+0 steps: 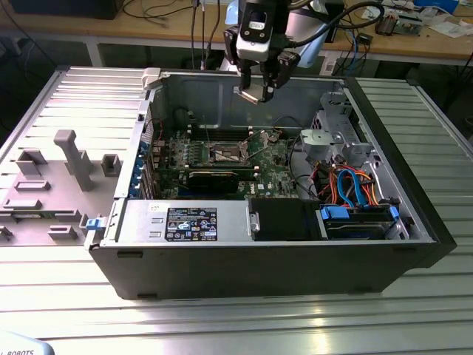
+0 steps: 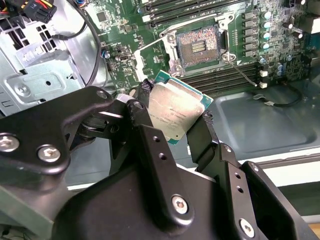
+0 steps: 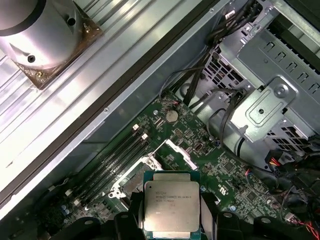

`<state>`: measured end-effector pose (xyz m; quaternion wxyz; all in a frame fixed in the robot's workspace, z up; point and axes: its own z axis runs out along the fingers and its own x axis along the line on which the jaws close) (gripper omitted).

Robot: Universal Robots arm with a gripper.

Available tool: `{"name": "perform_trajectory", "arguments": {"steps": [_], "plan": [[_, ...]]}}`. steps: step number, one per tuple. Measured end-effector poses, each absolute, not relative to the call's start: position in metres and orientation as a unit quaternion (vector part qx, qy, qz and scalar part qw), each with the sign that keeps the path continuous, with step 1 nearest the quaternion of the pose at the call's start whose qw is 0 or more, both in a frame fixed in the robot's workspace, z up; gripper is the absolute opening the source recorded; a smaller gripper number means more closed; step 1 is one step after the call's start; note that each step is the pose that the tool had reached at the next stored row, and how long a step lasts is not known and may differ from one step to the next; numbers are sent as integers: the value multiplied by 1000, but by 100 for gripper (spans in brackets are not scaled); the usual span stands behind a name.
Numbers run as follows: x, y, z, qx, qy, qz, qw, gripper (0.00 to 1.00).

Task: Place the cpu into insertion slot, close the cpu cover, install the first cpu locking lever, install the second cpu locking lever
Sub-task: 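Place the cpu into insertion slot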

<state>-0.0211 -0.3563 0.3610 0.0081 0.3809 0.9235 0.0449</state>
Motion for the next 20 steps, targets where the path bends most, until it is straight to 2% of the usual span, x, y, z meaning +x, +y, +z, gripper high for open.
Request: {"name": "perform_trajectory", "arguments": {"steps": [20], "plan": [[-21, -356, 361, 427, 903, 44, 10, 54]]}}
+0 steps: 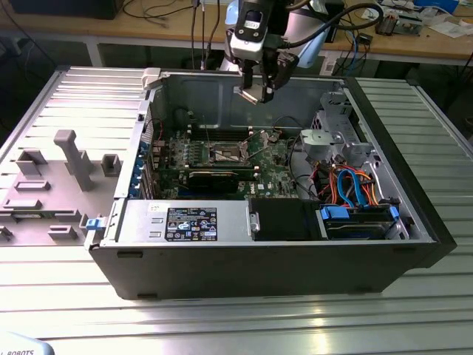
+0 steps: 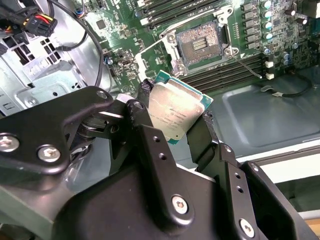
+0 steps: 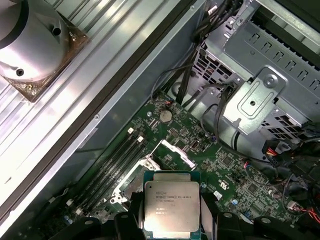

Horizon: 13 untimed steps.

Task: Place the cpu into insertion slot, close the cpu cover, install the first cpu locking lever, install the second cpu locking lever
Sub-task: 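Place the cpu into insertion slot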

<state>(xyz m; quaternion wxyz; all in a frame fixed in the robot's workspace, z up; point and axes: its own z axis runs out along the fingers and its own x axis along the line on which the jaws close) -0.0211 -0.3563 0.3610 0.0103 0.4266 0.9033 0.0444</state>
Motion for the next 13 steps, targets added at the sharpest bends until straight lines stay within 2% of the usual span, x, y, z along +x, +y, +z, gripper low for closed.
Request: {"name": "perform_trajectory", "arguments": {"steps": [13], "plan": [[-21, -356, 361, 452, 891, 44, 12, 54]]}}
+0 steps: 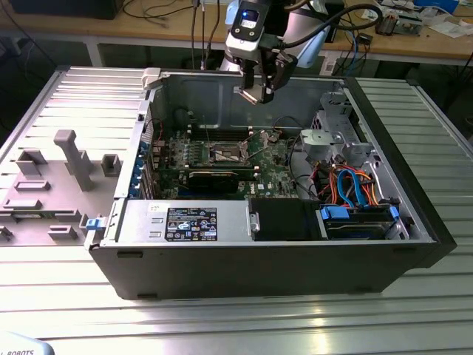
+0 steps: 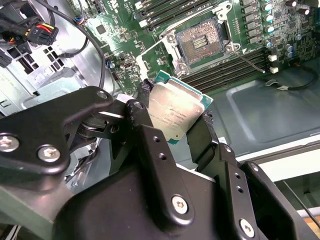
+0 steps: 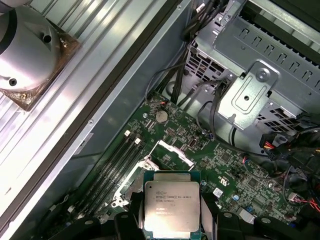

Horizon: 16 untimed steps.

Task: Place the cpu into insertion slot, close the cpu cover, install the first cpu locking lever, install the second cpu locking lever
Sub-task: 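Place the cpu into insertion slot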

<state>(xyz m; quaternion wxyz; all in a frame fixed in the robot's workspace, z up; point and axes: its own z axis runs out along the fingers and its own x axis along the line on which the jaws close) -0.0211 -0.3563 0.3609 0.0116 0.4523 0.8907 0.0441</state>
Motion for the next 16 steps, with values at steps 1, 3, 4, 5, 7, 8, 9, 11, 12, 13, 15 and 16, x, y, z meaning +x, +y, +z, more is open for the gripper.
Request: {"name": "perform_trajectory", "arguments": {"steps": [1, 3, 4, 5, 7, 8, 9, 11, 12, 13, 15, 16], "plan": [[-21, -356, 361, 452, 891, 44, 12, 54], [-21, -356, 361, 452, 891, 44, 12, 54], [-21, -356, 361, 452, 891, 44, 12, 54], [-21, -356, 361, 452, 891, 44, 12, 54], [-21, -356, 361, 453, 890, 44, 12, 54], [-21, -356, 361, 454, 890, 44, 12, 54], [-21, -356, 361, 456, 889, 44, 12, 54], [-21, -356, 361, 459, 888, 44, 12, 54], [-21, -356, 361, 460, 887, 44, 12, 54], [-21, -356, 361, 462, 886, 44, 12, 54], [-21, -356, 361, 464, 885, 44, 12, 54], [-21, -356, 361, 467, 883, 44, 12, 54]]}}
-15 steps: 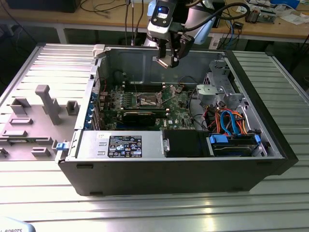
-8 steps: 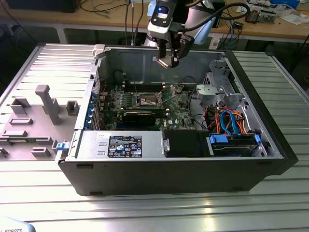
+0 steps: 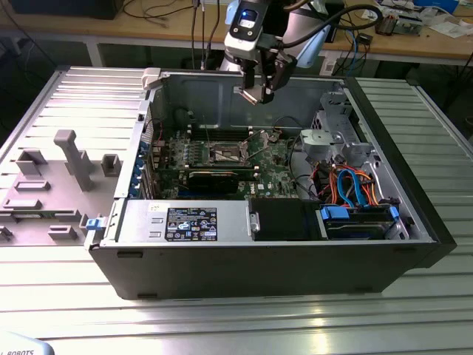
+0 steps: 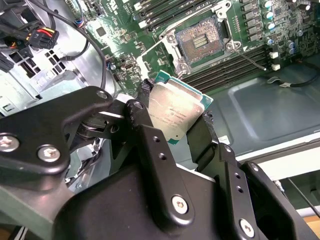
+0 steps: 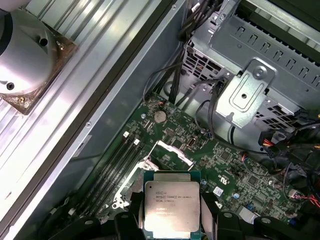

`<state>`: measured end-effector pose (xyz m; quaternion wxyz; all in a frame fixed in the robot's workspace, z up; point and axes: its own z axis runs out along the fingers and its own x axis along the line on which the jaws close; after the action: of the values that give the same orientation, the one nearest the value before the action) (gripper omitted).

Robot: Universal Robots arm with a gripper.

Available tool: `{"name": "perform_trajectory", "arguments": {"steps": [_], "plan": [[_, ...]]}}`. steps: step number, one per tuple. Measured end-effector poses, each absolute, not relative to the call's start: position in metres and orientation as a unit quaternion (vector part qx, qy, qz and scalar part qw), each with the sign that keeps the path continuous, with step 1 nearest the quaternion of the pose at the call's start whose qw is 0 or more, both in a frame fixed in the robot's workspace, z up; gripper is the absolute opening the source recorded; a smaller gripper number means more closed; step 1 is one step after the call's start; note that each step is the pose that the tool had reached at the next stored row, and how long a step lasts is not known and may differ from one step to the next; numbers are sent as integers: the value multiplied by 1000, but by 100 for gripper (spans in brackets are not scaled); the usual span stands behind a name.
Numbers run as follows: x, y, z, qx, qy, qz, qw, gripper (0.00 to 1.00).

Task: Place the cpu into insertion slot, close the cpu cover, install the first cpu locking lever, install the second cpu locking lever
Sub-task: 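Place the cpu into insertion slot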

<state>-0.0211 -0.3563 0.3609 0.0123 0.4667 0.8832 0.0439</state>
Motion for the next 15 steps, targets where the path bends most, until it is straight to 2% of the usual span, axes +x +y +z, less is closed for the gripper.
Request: {"name": "perform_trajectory", "arguments": {"steps": [15], "plan": [[-21, -356, 361, 488, 872, 44, 13, 54]]}}
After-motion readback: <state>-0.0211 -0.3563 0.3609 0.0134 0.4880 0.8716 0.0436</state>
